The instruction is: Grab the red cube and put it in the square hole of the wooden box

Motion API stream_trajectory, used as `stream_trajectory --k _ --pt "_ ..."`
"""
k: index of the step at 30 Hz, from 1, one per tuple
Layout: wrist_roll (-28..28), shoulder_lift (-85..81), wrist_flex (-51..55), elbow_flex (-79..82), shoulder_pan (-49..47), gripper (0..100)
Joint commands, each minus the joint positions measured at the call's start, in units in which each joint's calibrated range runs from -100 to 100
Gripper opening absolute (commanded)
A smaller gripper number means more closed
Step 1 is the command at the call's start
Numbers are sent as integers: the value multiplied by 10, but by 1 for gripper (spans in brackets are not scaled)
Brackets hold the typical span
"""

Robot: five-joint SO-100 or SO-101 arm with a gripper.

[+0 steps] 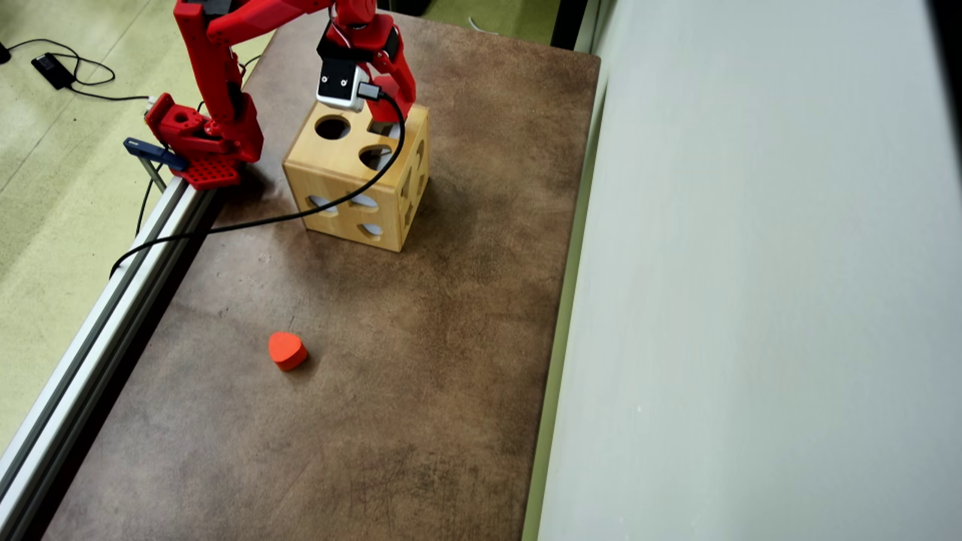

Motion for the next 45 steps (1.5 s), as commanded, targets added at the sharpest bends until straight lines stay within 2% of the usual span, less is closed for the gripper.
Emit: stream_trajectory --k 1,45 --pt "4 -14 4 -1 5 1" --pt "-1 -4 -2 37 -1 1"
